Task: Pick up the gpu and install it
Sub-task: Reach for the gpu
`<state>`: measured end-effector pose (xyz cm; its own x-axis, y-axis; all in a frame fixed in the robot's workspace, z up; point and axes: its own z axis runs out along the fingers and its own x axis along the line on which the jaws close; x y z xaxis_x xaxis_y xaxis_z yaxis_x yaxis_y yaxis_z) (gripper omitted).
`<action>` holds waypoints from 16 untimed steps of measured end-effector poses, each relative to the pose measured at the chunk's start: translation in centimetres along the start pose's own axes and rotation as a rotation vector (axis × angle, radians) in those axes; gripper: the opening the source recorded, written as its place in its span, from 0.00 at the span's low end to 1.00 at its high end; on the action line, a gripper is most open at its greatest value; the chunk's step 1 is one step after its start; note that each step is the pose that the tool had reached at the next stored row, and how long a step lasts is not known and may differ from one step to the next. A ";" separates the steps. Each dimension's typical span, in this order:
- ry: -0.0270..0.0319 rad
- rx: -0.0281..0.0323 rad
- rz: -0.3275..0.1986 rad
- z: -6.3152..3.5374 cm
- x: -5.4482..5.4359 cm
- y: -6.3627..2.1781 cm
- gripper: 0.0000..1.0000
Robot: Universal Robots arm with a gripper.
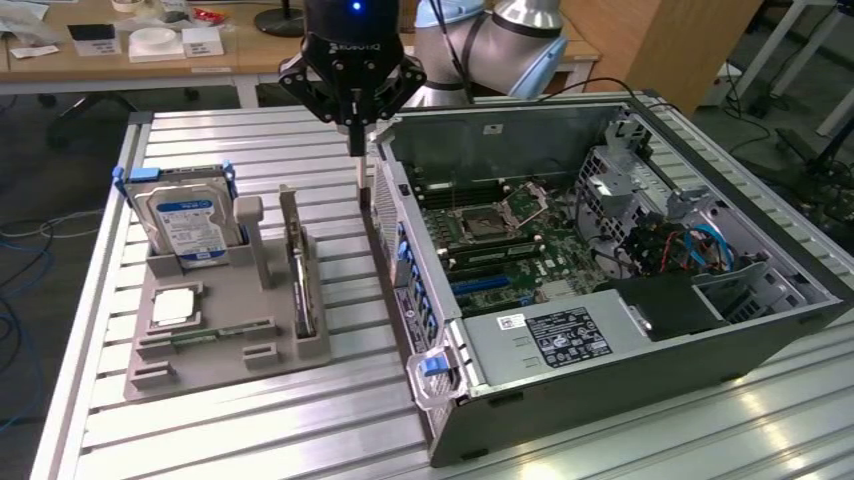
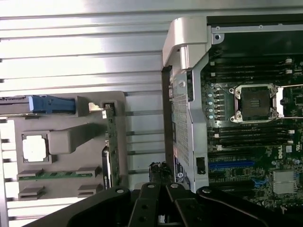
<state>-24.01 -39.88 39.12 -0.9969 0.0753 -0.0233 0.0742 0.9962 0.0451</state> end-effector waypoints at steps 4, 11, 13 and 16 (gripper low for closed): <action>0.0000 0.0000 0.000 0.00 0.5 -0.04 0.11; 0.0001 0.0001 0.000 0.00 1.4 -0.11 0.11; 0.0000 0.0000 0.000 0.00 1.7 -0.13 0.11; 0.0000 0.0000 0.000 0.00 2.0 -0.15 0.11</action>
<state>-26.04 -39.88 39.06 -0.9969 0.0753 -0.0233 0.0742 0.9962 0.0451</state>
